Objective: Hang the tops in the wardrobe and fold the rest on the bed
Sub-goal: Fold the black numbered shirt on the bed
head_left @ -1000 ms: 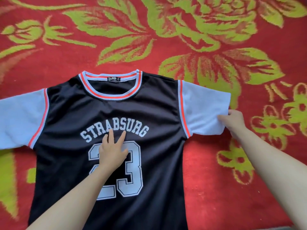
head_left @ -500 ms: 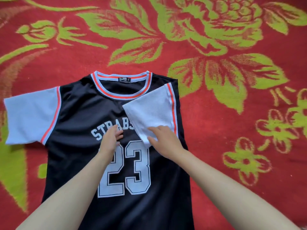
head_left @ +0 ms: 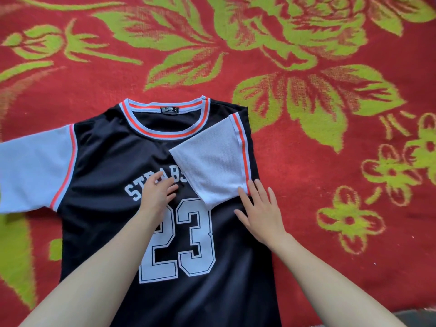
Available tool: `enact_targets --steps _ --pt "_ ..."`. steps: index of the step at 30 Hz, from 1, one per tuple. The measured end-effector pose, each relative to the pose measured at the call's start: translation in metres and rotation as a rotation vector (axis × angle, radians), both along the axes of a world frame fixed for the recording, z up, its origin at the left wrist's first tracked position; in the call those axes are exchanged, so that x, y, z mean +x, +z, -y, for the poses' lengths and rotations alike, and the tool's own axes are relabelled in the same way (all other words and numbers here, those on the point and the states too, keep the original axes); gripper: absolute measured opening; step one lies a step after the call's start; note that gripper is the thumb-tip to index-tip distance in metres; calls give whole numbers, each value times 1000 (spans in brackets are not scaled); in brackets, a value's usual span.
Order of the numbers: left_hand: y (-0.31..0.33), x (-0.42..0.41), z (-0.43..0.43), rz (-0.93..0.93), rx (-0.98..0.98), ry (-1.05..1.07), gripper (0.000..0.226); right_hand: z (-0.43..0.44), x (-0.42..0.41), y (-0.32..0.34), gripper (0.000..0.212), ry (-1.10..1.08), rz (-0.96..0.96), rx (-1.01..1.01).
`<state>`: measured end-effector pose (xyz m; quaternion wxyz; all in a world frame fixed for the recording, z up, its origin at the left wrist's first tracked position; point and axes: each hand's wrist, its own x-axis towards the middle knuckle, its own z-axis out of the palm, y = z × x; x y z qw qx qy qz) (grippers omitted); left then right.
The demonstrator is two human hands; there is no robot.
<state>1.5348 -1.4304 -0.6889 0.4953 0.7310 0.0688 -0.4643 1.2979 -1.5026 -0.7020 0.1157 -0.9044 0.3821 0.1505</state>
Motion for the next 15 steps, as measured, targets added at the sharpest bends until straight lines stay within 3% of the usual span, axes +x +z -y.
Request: enact_targets --steps 2,5,8,10,12,14,15 --pt "-4 20 -13 209 93 70 35 4 16 6 51 -31 78 -36" --pt "-3 60 -50 537 409 190 39 3 48 9 52 11 116 -8" --pt "-3 106 -96 615 681 240 46 -5 89 8 56 12 34 109" --pt "-9 138 -124 539 693 354 51 -12 122 7 59 16 12 112" --pt "-16 163 -143 329 496 566 41 -18 141 0 60 0 -49 121" --pt "-15 181 -153 122 282 673 25 -21 148 -9 67 -63 -110 234" --pt "-16 192 -161 57 198 706 28 -21 152 -10 70 -76 -142 268"
